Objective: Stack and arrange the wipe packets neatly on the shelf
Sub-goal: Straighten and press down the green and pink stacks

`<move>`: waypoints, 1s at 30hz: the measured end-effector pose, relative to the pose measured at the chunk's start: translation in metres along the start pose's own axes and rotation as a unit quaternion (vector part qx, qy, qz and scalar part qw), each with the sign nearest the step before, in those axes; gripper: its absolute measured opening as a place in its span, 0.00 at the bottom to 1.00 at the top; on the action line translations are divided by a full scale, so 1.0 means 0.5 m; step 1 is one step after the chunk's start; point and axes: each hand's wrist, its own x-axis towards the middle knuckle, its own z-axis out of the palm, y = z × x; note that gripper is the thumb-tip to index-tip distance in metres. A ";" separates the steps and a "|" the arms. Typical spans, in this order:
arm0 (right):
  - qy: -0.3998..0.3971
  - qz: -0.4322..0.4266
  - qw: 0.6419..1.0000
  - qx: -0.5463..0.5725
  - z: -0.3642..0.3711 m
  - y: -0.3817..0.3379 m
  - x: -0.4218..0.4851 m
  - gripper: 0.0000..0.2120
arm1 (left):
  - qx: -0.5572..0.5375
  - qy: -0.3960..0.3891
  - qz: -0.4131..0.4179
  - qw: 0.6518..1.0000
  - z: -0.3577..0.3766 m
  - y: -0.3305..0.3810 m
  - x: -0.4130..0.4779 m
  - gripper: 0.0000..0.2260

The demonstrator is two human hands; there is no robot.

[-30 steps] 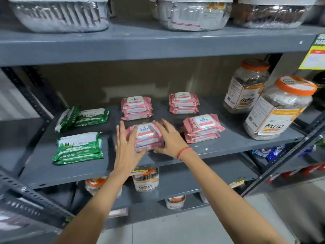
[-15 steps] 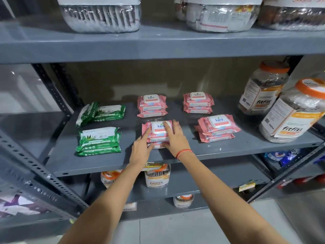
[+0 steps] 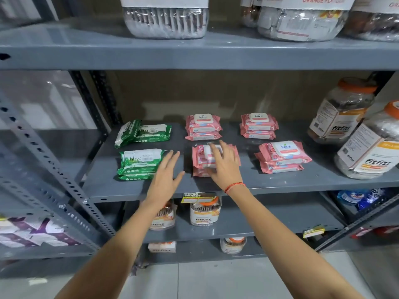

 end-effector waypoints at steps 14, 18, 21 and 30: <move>-0.151 -0.112 0.982 0.030 0.129 -0.272 0.067 0.44 | 0.038 -0.052 -0.146 0.987 -0.144 -0.213 -0.024 0.35; -0.159 -0.084 0.983 0.023 0.156 -0.278 0.056 0.38 | 0.053 -0.076 -0.136 0.986 -0.148 -0.220 -0.011 0.34; -0.134 -0.067 0.989 0.011 0.163 -0.290 0.050 0.34 | 0.076 -0.074 -0.135 0.985 -0.149 -0.224 -0.010 0.34; -0.148 -0.026 0.989 0.001 0.157 -0.308 0.044 0.34 | 0.130 -0.068 -0.132 0.980 -0.149 -0.222 -0.008 0.34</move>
